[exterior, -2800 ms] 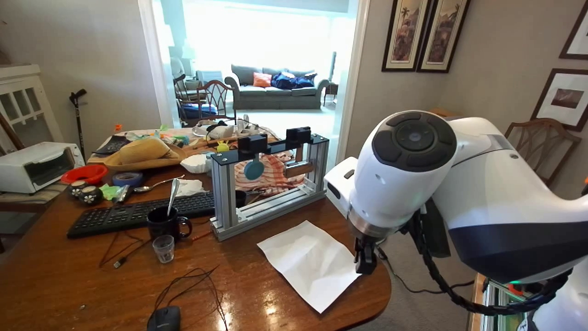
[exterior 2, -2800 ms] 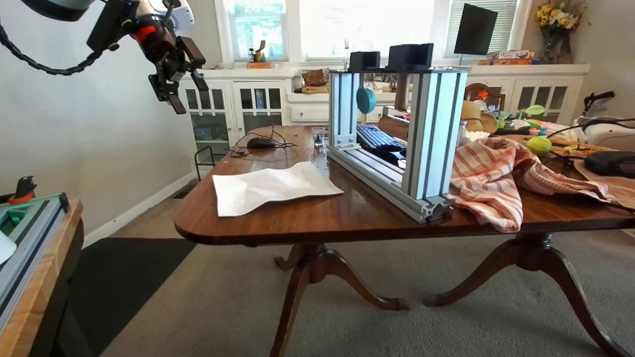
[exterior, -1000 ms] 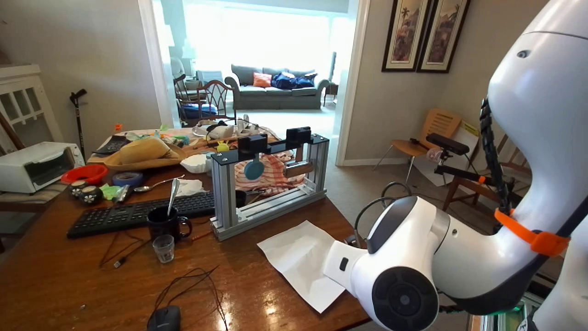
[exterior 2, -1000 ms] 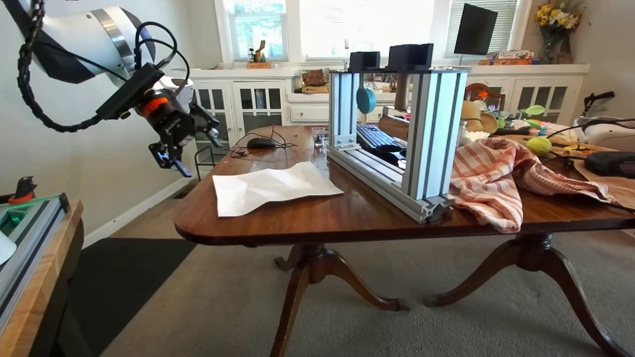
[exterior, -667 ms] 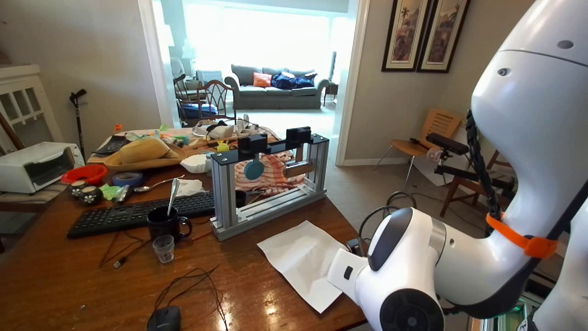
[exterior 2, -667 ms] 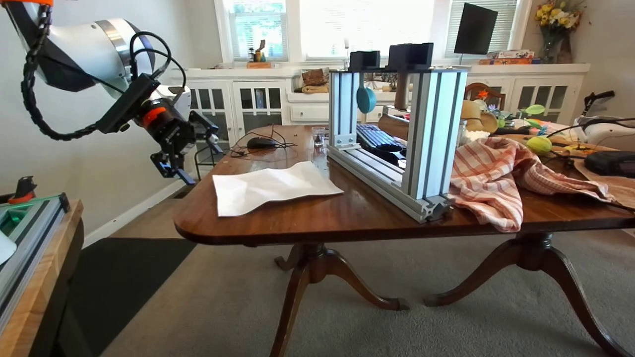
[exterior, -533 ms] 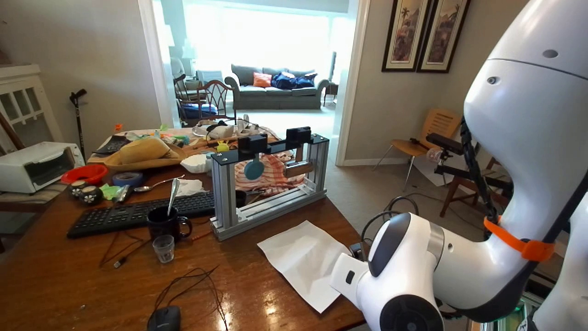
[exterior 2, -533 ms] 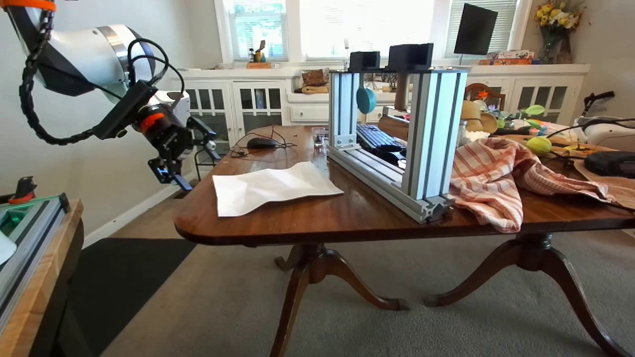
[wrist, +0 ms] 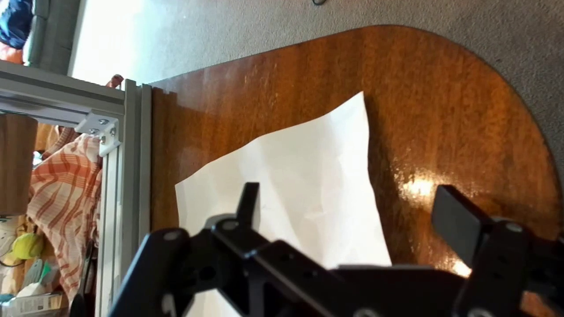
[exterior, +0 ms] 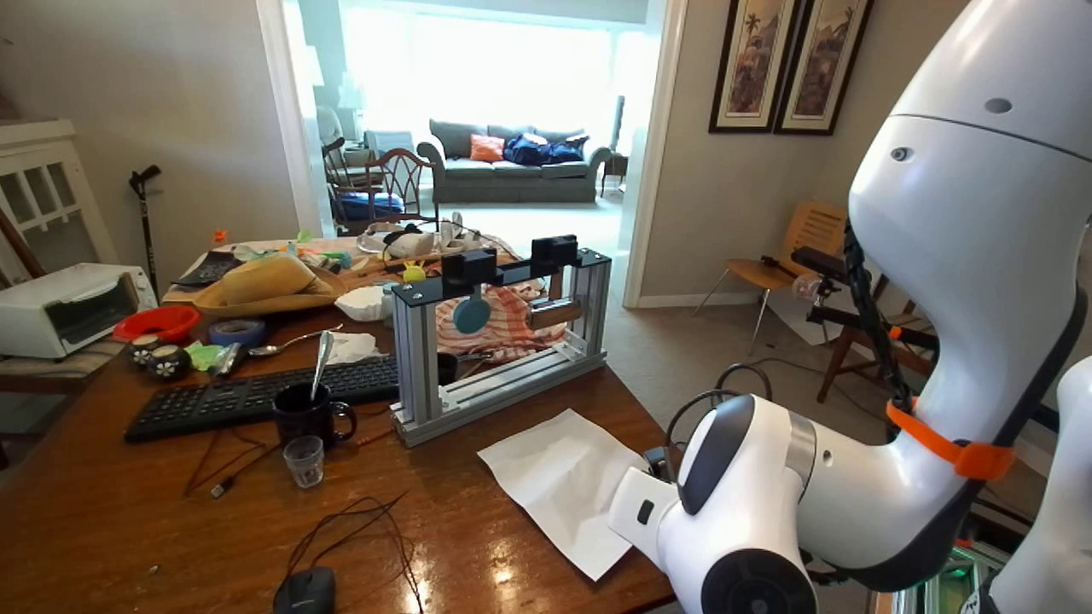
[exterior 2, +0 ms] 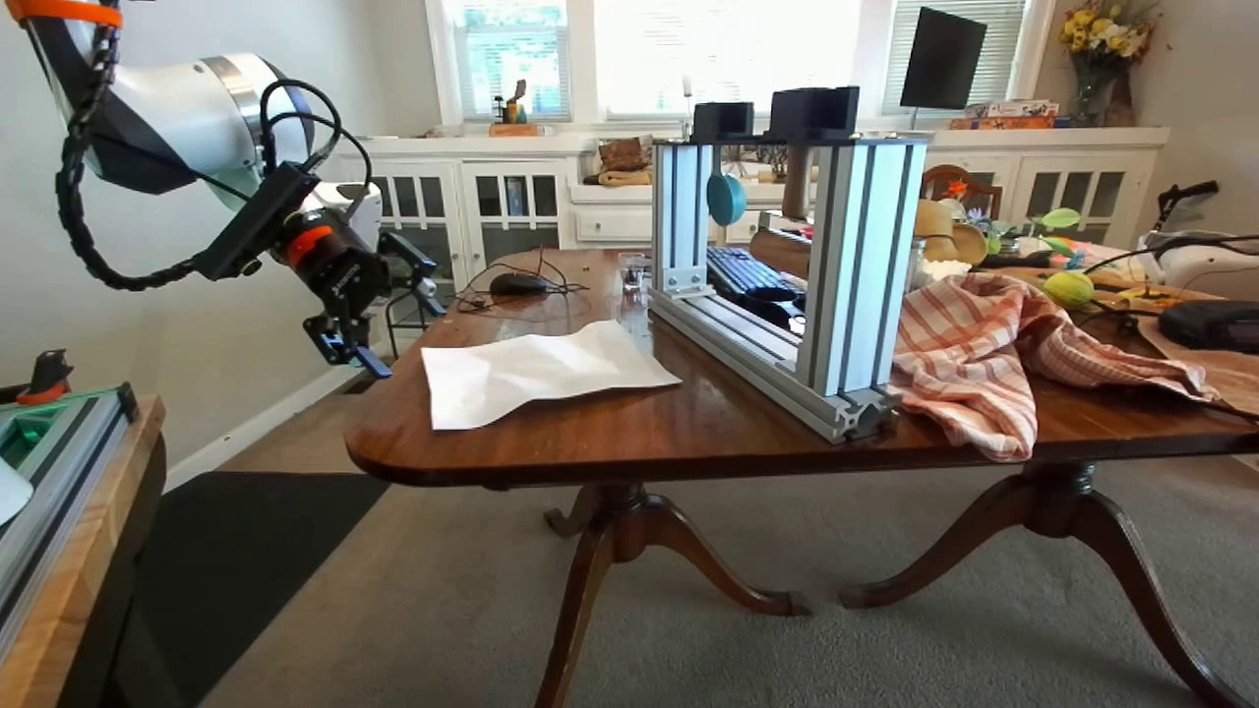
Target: Put the white paper on the bottom of the grey object.
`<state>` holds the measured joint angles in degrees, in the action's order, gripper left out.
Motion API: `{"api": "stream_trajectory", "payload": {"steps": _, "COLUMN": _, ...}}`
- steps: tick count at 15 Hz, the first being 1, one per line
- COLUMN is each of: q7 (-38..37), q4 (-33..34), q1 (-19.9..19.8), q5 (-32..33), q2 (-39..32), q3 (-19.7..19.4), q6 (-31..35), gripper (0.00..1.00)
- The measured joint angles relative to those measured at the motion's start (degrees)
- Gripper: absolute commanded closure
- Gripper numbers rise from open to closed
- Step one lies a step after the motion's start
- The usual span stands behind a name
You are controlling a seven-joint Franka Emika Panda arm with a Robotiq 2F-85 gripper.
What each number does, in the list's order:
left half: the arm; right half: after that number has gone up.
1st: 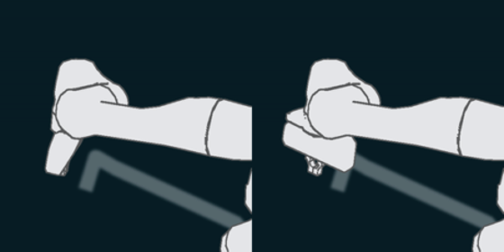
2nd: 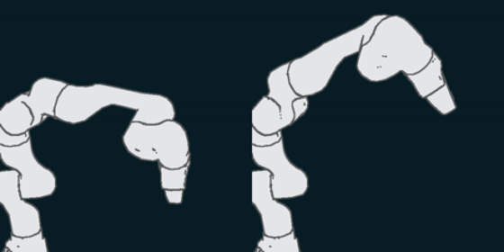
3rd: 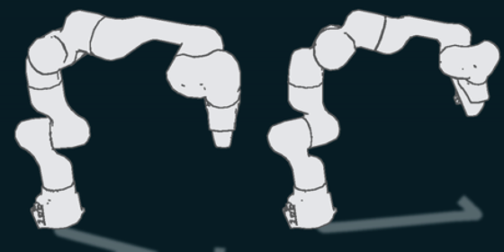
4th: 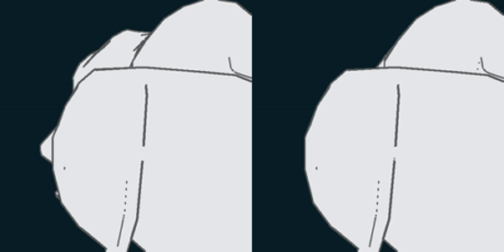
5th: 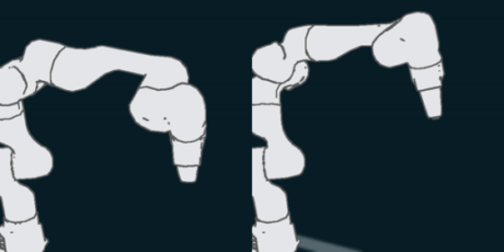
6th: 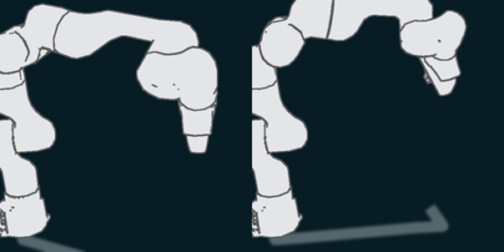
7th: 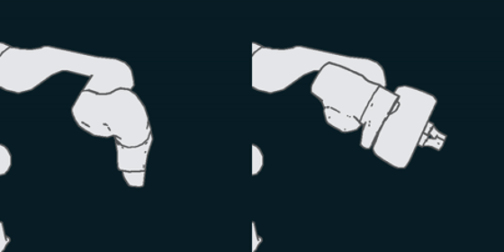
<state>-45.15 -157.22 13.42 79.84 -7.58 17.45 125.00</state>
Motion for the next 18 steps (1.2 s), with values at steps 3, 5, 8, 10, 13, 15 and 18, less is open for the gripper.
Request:
{"api": "stream_trajectory", "payload": {"steps": 3, "q7": -1.0, "q4": 0.0, "q1": 0.0, "q5": 3.4, "q2": 0.0, "q3": -0.5, "q6": -0.5, "gripper": 0.0}}
{"api": "stream_trajectory", "payload": {"steps": 5, "q7": -1.7, "q4": 0.0, "q1": 0.0, "q5": 5.4, "q2": -0.2, "q3": -0.9, "q6": -0.5, "gripper": 0.0}}
{"api": "stream_trajectory", "payload": {"steps": 8, "q7": -3.3, "q4": 0.0, "q1": 0.0, "q5": 8.4, "q2": -0.6, "q3": -1.5, "q6": -0.5, "gripper": 0.0}}
{"api": "stream_trajectory", "payload": {"steps": 10, "q7": -3.7, "q4": 0.1, "q1": -0.1, "q5": 9.9, "q2": -1.4, "q3": -1.7, "q6": -0.5, "gripper": 0.0}}
{"api": "stream_trajectory", "payload": {"steps": 13, "q7": -3.7, "q4": 0.5, "q1": -0.1, "q5": 11.2, "q2": -2.8, "q3": -1.8, "q6": -0.5, "gripper": 0.0}}
{"api": "stream_trajectory", "payload": {"steps": 15, "q7": -4.1, "q4": 0.9, "q1": -0.1, "q5": 11.9, "q2": -3.7, "q3": -1.8, "q6": -0.5, "gripper": 0.0}}
{"api": "stream_trajectory", "payload": {"steps": 18, "q7": -5.3, "q4": 1.6, "q1": -0.2, "q5": 12.8, "q2": -4.7, "q3": -2.2, "q6": -0.5, "gripper": 0.0}}
